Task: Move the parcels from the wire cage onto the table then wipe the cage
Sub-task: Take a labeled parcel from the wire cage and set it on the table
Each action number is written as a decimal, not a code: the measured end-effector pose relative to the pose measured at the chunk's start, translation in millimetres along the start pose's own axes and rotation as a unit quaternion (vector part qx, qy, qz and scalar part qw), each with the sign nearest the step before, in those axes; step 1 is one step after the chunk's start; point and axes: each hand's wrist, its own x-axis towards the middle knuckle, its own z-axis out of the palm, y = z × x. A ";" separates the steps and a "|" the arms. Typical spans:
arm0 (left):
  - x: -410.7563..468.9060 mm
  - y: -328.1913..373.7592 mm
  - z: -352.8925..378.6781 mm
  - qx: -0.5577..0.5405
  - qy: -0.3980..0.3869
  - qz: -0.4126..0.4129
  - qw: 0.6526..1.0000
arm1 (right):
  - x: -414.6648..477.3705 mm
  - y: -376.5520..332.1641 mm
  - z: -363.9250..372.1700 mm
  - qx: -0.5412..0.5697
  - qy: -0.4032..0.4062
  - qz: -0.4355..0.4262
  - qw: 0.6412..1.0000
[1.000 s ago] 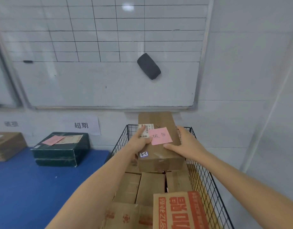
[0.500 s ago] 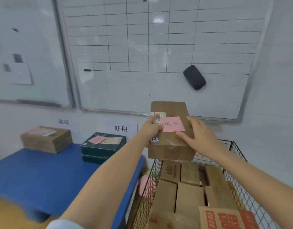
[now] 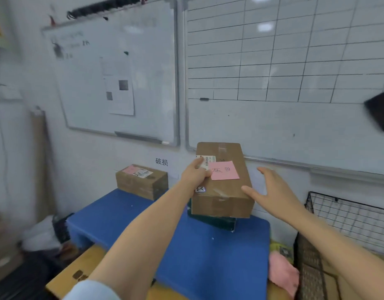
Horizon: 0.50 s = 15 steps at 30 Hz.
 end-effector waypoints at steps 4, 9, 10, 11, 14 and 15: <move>15.9 -17.9 -51.4 -0.032 0.031 -0.016 0.999 | 22.0 -32.7 33.5 0.023 -0.039 -0.008 0.999; 32.8 -48.5 -101.3 -0.041 0.083 -0.049 0.995 | 45.3 -64.7 69.2 0.014 -0.068 -0.032 0.997; 35.3 -52.4 -109.0 -0.032 0.096 -0.052 0.993 | 49.1 -71.3 75.3 0.015 -0.078 -0.038 0.996; 37.8 -55.1 -116.7 -0.021 0.109 -0.054 0.992 | 53.2 -77.3 80.7 0.014 -0.089 -0.046 0.995; 47.4 -66.4 -139.1 -0.001 0.137 -0.071 0.988 | 66.7 -89.4 93.0 -0.003 -0.106 -0.076 0.991; 50.2 -71.3 -145.7 0.002 0.141 -0.072 0.987 | 70.6 -90.7 96.7 -0.001 -0.108 -0.078 0.991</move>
